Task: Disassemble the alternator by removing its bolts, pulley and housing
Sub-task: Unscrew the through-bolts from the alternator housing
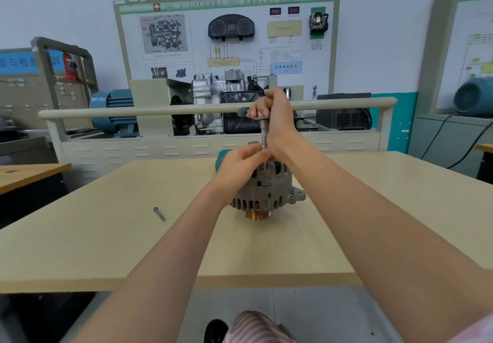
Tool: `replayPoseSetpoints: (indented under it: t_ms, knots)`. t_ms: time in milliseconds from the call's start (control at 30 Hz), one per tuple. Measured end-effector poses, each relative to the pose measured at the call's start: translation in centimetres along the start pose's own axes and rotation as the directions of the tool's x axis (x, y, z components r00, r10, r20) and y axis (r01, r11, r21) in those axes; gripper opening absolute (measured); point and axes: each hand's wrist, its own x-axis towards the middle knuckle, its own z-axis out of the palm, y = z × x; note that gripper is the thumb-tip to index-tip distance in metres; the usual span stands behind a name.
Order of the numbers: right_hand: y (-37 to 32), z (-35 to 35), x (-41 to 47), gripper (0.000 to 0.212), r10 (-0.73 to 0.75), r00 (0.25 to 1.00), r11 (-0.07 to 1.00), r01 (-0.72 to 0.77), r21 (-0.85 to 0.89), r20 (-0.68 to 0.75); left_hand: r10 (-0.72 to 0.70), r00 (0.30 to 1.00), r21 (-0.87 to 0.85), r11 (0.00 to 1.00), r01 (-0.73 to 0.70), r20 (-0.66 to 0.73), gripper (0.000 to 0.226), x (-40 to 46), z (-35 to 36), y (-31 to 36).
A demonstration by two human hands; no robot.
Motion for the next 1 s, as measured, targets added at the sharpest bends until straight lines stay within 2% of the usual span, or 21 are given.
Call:
replayPoseSetpoints:
  t_ms: [33,67,100,133,167,200,233,267,300,333,400,433,500,567,633,767,833,900,933,1000]
  knots:
    - [0.1,0.2,-0.2,0.047,-0.003,1.0,1.0,0.003,-0.003,-0.016,-0.007,1.0,-0.012,1.0,0.007,-0.001,0.017,0.0,0.0,0.0]
    - [0.3,0.3,-0.6,0.047,-0.042,0.998,0.996,0.039,-0.085,-0.035,-0.005,1.0,-0.007,1.0,0.005,-0.004,0.017,0.0,-0.1,0.0]
    - [0.8,0.4,-1.0,0.045,-0.129,0.991,0.964,0.116,-0.239,-0.04,-0.002,1.0,-0.002,1.0,0.002,-0.015,0.017,-0.1,0.0,-0.1]
    - [1.4,0.4,-1.5,0.04,-0.259,0.966,0.862,0.229,-0.452,-0.005,-0.004,0.999,0.01,1.0,0.004,-0.035,0.015,0.1,0.0,-0.2]
    - [2.2,0.1,-1.8,0.031,-0.398,0.914,0.655,0.342,-0.674,0.076,-0.016,0.998,0.013,1.0,0.017,-0.061,0.012,0.1,0.0,-0.3]
    - [2.8,-0.1,-2.1,0.02,-0.492,0.855,0.377,0.381,-0.844,0.166,-0.033,0.996,0.018,0.999,0.035,-0.086,0.012,0.2,0.0,-0.4]
    - [3.2,-0.2,-2.2,0.013,-0.527,0.818,0.119,0.341,-0.933,0.231,-0.051,0.993,0.023,0.998,0.054,-0.107,0.011,0.3,0.1,-0.4]
    - [3.5,-0.2,-2.3,0.017,-0.537,0.808,-0.03,0.271,-0.962,0.245,-0.063,0.992,0.033,0.997,0.067,-0.114,0.012,0.4,0.2,-0.4]
    - [3.6,-0.2,-2.3,0.022,-0.545,0.805,-0.084,0.229,-0.97,0.237,-0.071,0.991,0.04,0.996,0.076,-0.115,0.012,0.5,0.2,-0.4]
    - [3.6,-0.1,-2.3,0.024,-0.552,0.802,-0.075,0.225,-0.971,0.229,-0.07,0.991,0.043,0.996,0.076,-0.116,0.012,0.5,0.3,-0.4]
    - [3.2,0.1,-2.2,0.019,-0.555,0.805,0.025,0.268,-0.963,0.21,-0.057,0.992,0.046,0.997,0.063,-0.115,0.012,0.4,0.3,-0.3]
    - [3.0,0.1,-2.0,0.015,-0.548,0.815,0.109,0.292,-0.95,0.188,-0.044,0.993,0.043,0.998,0.049,-0.111,0.014,0.3,0.3,-0.3]
    - [2.5,0.1,-1.7,0.026,-0.511,0.847,0.325,0.348,-0.88,0.146,-0.013,0.996,0.037,0.999,0.017,-0.092,0.02,0.1,0.3,-0.3]
    - [2.0,0.1,-1.7,0.038,-0.458,0.882,0.545,0.379,-0.748,0.113,0.002,0.998,0.021,1.0,0.0,-0.061,0.015,0.1,0.4,-0.2]
    - [1.7,0.1,-1.6,0.04,-0.387,0.919,0.709,0.35,-0.612,0.078,0.003,0.999,0.017,1.0,-0.002,-0.039,0.021,0.1,0.5,-0.2]
    - [1.5,0.3,-1.1,0.037,-0.283,0.959,0.85,0.261,-0.458,0.02,-0.005,1.0,0.005,1.0,0.005,-0.019,0.027,0.1,0.5,-0.2]
    - [1.5,0.4,-0.8,0.044,-0.262,0.965,0.882,0.236,-0.407,-0.008,-0.002,1.0,-0.023,1.0,0.002,-0.025,0.028,0.1,0.4,-0.2]
    - [1.7,0.3,-0.6,0.045,-0.299,0.954,0.828,0.266,-0.493,0.014,-0.007,0.999,-0.034,0.999,0.005,-0.045,0.023,0.1,0.4,-0.3]
    - [1.9,0.1,-0.7,0.042,-0.348,0.936,0.729,0.307,-0.611,0.055,-0.011,0.998,-0.037,0.999,0.009,-0.059,0.018,0.2,0.4,-0.3]
    - [2.5,-0.4,-1.0,0.025,-0.444,0.883,0.402,0.348,-0.847,0.153,-0.028,0.995,-0.022,0.999,0.026,-0.099,0.019,0.2,0.5,-0.3]
